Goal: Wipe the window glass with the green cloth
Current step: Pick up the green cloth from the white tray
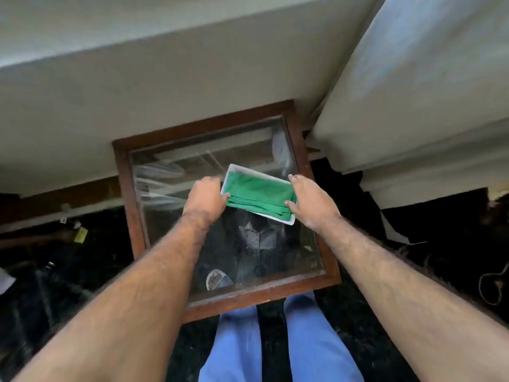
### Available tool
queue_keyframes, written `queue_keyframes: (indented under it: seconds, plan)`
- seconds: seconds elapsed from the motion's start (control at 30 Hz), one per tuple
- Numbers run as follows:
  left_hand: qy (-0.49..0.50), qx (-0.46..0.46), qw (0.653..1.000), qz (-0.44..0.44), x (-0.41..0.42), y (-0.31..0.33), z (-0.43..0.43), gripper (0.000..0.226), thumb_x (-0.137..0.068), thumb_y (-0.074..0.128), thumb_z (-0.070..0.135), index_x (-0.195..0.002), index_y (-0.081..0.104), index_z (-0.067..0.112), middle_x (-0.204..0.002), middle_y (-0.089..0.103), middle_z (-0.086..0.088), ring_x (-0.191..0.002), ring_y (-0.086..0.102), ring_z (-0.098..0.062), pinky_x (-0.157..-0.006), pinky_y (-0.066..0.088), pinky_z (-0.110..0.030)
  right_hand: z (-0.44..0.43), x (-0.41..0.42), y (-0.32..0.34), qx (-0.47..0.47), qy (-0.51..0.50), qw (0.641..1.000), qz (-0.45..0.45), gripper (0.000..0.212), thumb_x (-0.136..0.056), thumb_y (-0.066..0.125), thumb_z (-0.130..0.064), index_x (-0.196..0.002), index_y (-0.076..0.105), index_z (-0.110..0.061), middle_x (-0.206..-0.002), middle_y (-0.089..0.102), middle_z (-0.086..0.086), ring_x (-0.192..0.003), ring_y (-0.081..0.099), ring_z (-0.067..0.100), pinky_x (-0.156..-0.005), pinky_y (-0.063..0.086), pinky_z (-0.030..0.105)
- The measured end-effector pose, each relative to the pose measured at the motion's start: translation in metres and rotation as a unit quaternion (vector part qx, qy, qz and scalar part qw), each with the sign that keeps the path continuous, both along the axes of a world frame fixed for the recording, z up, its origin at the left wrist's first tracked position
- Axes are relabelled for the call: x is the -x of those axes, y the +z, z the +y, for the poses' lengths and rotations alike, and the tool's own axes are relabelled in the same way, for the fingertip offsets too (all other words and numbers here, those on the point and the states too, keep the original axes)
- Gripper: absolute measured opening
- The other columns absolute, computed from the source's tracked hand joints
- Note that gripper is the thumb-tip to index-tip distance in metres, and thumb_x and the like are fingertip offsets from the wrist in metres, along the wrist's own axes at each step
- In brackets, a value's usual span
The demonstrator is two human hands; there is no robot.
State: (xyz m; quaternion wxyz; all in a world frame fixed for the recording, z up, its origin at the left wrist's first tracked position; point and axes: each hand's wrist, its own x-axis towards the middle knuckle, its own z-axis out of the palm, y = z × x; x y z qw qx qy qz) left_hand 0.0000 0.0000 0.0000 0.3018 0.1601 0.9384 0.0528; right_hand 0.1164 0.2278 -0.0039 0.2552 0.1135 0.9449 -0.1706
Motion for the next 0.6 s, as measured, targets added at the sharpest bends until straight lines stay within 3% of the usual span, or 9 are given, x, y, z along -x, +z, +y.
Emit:
queue_keyframes:
  seconds: [0.1,0.2,0.4,0.6]
  plan:
    - [0.057,0.004,0.998,-0.001,-0.003,-0.034,0.006,0.036,-0.097,0.071,0.029,-0.115,0.067,-0.001,-0.119,0.07,-0.025,-0.114,0.065,-0.042,-0.096,0.053,-0.045,-0.001,0.004,-0.034,0.008,-0.031,0.999,-0.02,0.056,-0.105,0.061,-0.03,-0.153,0.046,-0.006,-0.152,0.056,0.013,-0.143,0.051,0.031,-0.125,0.041,0.044]
    - [0.094,0.002,0.995,-0.012,-0.01,-0.054,0.013,0.038,-0.096,0.072,0.033,-0.117,0.068,0.001,-0.116,0.072,-0.022,-0.11,0.068,-0.039,-0.096,0.056,-0.045,-0.009,0.004,-0.054,0.01,-0.056,0.998,-0.029,0.043,-0.105,0.061,-0.026,-0.143,0.057,-0.008,-0.138,0.061,0.01,-0.131,0.058,0.029,-0.116,0.05,0.043]
    - [0.147,0.009,0.989,0.003,-0.016,-0.081,0.023,0.042,-0.097,0.071,0.034,-0.121,0.066,0.001,-0.116,0.072,-0.02,-0.109,0.069,-0.037,-0.097,0.059,-0.045,-0.015,0.006,-0.081,0.001,-0.088,0.996,-0.016,0.043,-0.102,0.066,-0.012,-0.143,0.055,-0.01,-0.129,0.057,0.007,-0.115,0.063,0.024,-0.095,0.059,0.036]
    - [0.204,0.02,0.979,-0.003,-0.014,-0.092,0.034,0.027,-0.096,0.074,0.022,-0.118,0.069,0.007,-0.115,0.074,-0.014,-0.106,0.07,-0.032,-0.091,0.062,-0.043,-0.016,0.011,-0.096,-0.012,-0.106,0.994,0.003,0.041,-0.097,0.067,-0.006,-0.134,0.053,-0.015,-0.113,0.061,0.003,-0.102,0.066,0.019,-0.081,0.061,0.032]
